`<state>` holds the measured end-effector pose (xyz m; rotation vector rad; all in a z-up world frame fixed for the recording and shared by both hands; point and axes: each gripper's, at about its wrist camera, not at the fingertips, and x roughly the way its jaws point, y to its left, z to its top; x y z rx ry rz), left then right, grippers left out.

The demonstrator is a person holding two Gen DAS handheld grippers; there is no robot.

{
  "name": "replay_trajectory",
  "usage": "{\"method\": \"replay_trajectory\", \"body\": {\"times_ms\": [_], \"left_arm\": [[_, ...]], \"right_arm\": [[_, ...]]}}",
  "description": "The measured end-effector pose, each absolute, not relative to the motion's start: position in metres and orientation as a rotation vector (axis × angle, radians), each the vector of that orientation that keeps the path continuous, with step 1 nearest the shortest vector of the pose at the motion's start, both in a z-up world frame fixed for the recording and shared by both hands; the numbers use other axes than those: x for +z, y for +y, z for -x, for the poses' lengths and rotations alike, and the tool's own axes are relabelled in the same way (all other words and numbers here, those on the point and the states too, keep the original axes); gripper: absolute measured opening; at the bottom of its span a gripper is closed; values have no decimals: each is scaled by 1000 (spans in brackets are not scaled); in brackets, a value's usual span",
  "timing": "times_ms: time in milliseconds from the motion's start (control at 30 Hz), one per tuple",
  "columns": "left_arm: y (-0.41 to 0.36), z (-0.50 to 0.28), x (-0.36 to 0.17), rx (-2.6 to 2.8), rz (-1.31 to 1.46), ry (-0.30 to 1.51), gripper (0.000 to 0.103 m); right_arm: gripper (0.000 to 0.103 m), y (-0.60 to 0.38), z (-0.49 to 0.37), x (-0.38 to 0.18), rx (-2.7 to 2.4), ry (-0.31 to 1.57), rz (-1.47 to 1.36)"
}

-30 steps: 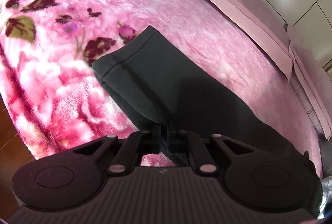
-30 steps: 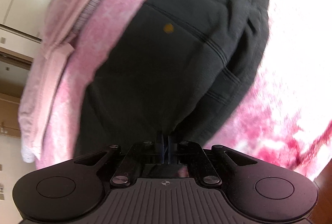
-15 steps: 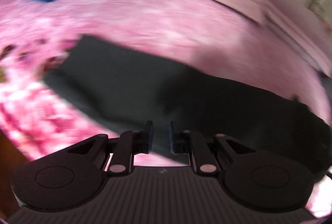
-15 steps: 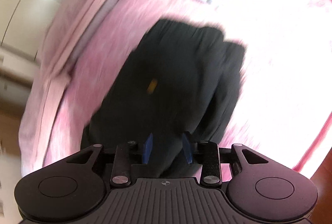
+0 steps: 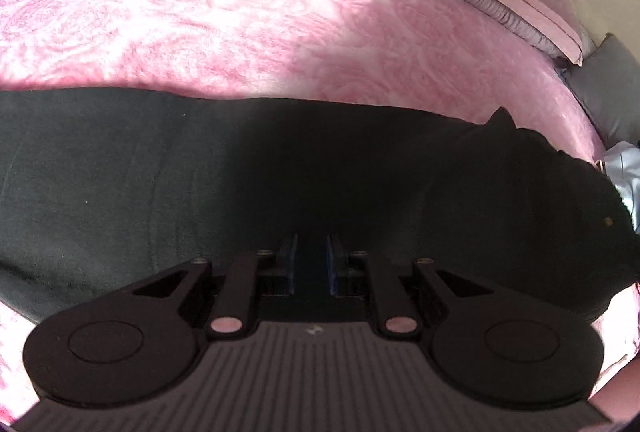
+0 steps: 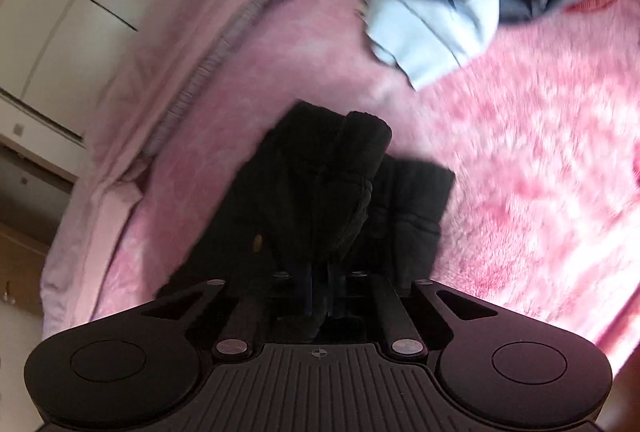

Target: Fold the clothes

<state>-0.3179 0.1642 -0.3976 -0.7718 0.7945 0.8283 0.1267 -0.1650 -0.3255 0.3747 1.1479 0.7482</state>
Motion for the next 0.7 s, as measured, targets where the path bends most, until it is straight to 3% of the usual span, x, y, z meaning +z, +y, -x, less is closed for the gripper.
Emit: {"method": "replay_trajectory", "body": {"times_ms": [167,367,467,533,700], "left_arm": [[165,314,-401,828,741,837,11],[160,307,-394,842,694,870,10],[152,304,-390,832,683,868,13],[147,300,-396,833,652,910,15],[147,288,-383,825,607,963,14]], "right_arm": [[4,-172,-121,-366,618,1215,-253],[13,-159,-112,-354,629,1175,-157],[31,-164,-111,-337,635,1149,-141],[52,-161,-113,-341,628,1144,-100],[52,-160,-132,-338,623,1250,-91]]}}
